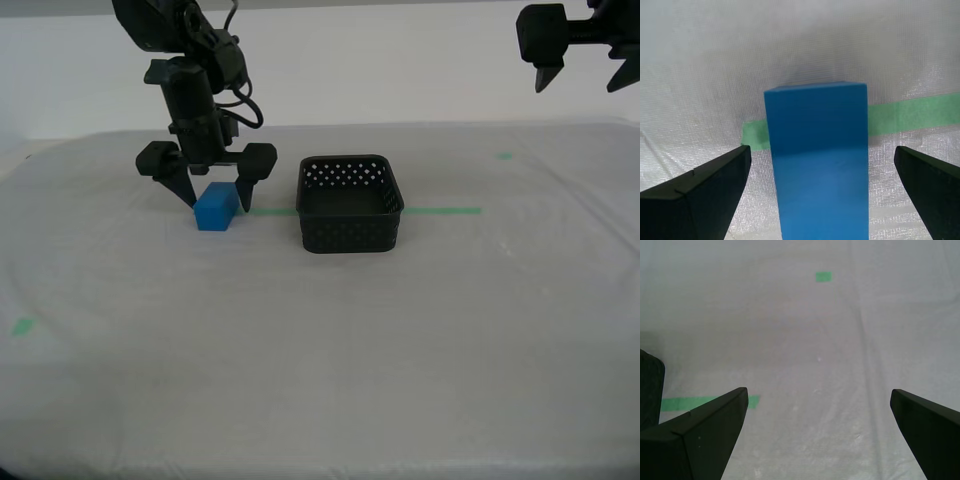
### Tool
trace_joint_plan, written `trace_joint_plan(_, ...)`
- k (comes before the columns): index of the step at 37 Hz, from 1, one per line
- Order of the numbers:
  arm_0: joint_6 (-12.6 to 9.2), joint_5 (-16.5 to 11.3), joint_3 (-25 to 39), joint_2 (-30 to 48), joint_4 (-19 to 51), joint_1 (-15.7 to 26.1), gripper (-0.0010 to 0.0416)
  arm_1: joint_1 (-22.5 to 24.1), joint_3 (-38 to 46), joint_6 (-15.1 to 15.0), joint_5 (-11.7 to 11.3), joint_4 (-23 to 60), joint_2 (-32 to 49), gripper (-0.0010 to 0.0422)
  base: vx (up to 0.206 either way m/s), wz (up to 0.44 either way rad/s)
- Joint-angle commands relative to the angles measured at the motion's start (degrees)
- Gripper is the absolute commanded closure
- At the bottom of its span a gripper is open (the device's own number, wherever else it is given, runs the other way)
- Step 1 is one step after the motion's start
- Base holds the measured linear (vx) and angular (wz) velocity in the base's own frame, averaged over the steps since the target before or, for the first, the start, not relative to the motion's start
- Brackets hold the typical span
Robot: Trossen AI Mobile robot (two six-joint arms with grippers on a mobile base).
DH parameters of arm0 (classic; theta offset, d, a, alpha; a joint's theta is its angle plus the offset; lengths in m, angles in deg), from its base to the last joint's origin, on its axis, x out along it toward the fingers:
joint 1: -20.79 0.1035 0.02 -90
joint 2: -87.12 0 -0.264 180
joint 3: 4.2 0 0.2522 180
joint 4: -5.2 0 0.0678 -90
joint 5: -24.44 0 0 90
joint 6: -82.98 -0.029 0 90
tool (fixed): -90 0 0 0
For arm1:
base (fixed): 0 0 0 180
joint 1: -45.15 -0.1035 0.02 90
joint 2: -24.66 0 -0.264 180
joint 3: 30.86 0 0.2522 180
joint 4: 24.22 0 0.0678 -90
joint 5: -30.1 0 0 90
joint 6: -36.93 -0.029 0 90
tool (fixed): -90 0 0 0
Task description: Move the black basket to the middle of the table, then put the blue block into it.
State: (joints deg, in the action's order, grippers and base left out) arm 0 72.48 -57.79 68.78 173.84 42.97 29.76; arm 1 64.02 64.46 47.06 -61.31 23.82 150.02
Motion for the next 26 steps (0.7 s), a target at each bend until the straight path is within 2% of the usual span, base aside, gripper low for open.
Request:
trace_joint_plan(1, 0.0, 0.0, 0.0, 0.0, 0.0, 0.1, 0.0007, 0.0, 0.0, 0.0, -0.2, 0.0, 0.0, 0.0025, 0.000, 0.000)
trace_joint_plan(9, 0.0, 0.0, 0.0, 0.0, 0.0, 0.1, 0.0007, 0.0, 0.0, 0.4, -0.1, 0.0, 0.0, 0.0076, 0.000, 0.000)
trace_joint_plan(15, 0.0, 0.0, 0.0, 0.0, 0.0, 0.1, 0.0007, 0.0, 0.0, 0.5, -0.1, 0.4, 0.0, 0.0140, 0.000, 0.000)
trace_joint_plan(20, 0.0, 0.0, 0.0, 0.0, 0.0, 0.1, 0.0007, 0.0, 0.0, 2.3, -0.1, 0.3, 0.0, 0.0197, 0.000, 0.000)
trace_joint_plan(26, 0.0, 0.0, 0.0, 0.0, 0.0, 0.1, 0.0007, 0.0, 0.0, 2.6, -0.1, 0.3, 0.0, 0.0269, 0.000, 0.000)
